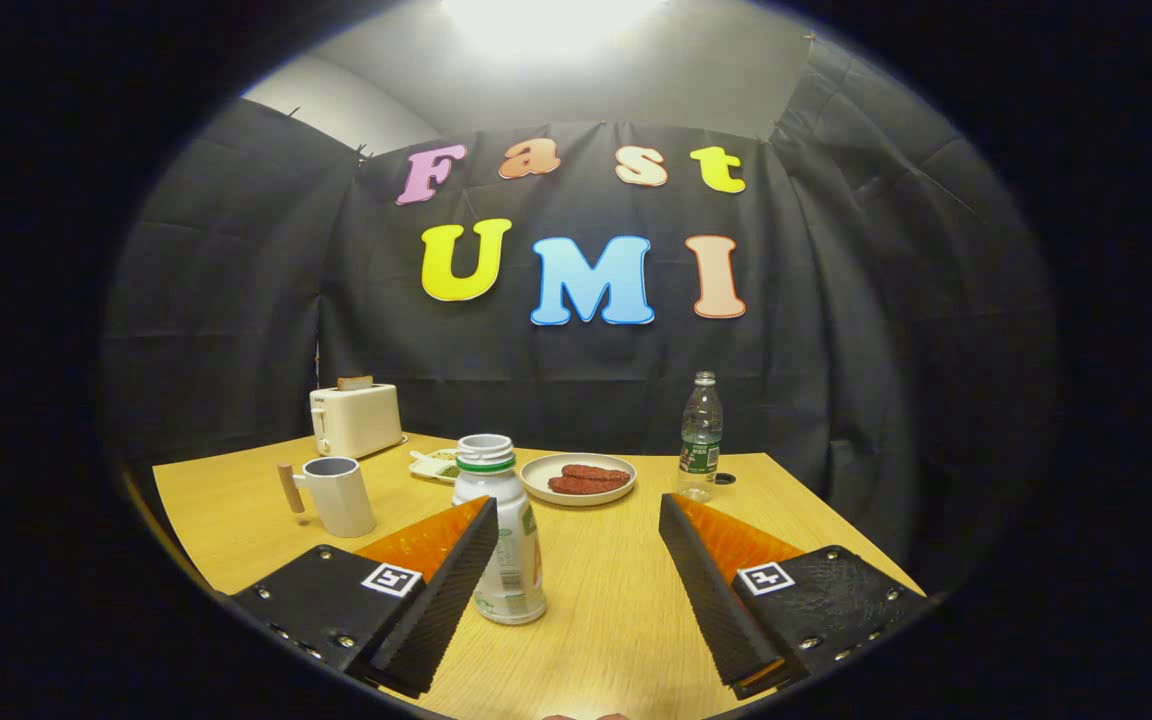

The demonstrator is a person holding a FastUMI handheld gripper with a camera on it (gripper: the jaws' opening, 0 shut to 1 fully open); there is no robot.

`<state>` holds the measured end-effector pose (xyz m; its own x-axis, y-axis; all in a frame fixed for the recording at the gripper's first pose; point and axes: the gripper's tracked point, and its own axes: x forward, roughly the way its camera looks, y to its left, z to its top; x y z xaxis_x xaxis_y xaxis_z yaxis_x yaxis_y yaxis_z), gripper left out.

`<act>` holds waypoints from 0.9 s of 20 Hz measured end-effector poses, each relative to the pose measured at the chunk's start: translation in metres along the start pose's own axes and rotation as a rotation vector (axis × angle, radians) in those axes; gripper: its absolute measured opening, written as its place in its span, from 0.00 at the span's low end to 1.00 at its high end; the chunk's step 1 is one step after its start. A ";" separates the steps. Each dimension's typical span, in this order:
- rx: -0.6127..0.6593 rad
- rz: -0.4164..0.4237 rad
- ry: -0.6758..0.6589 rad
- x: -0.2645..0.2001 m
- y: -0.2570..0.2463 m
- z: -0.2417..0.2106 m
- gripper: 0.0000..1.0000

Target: Take the bottle from table, then pour the juice into the cup, finally place the bottle on the coaster

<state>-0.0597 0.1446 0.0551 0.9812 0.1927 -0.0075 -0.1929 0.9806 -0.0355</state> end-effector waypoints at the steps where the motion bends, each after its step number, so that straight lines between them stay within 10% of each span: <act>1: 0.000 0.007 -0.005 -0.001 0.008 -0.003 0.99; 18: 0.053 -0.118 0.074 0.077 0.044 -0.056 0.99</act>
<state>0.0077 0.2005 -0.0031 0.9940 0.0751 -0.0796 -0.0744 0.9972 0.0119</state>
